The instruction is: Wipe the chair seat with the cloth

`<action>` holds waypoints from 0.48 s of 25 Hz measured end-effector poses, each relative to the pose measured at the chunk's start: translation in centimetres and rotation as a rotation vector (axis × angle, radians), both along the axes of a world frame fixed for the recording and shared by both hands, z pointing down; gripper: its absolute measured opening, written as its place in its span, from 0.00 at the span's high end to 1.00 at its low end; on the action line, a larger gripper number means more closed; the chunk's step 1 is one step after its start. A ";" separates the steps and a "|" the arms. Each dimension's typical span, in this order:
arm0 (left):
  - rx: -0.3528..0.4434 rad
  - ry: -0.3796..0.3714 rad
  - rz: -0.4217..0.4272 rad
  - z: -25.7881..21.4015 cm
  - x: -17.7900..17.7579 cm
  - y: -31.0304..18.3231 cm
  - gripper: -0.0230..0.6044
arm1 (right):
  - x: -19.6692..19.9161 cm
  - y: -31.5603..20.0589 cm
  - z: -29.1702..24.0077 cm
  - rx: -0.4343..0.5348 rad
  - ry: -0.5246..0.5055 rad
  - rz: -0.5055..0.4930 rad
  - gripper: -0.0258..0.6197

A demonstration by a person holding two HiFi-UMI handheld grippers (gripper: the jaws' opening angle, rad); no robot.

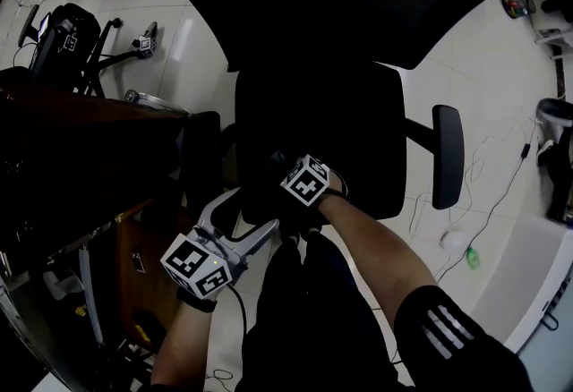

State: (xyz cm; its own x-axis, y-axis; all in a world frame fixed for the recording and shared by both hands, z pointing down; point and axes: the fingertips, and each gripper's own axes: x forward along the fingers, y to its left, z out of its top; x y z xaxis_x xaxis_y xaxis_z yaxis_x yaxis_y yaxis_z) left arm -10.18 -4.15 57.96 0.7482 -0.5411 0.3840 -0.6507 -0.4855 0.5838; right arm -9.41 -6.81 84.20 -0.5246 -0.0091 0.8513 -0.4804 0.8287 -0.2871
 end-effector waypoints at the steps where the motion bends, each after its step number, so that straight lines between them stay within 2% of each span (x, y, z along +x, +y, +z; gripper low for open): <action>1: -0.003 0.001 0.008 -0.2 0.3 0.0 0.37 | 1.7 0.1 0.3 0.000 0.022 0.012 0.88; 7: 0.002 0.023 0.057 -0.6 2.7 -0.1 0.37 | 13.8 0.2 1.1 0.014 0.170 0.083 0.88; 12: 0.001 0.035 0.110 -1.1 4.7 -0.2 0.37 | 22.6 -0.3 0.5 0.017 0.281 0.193 0.88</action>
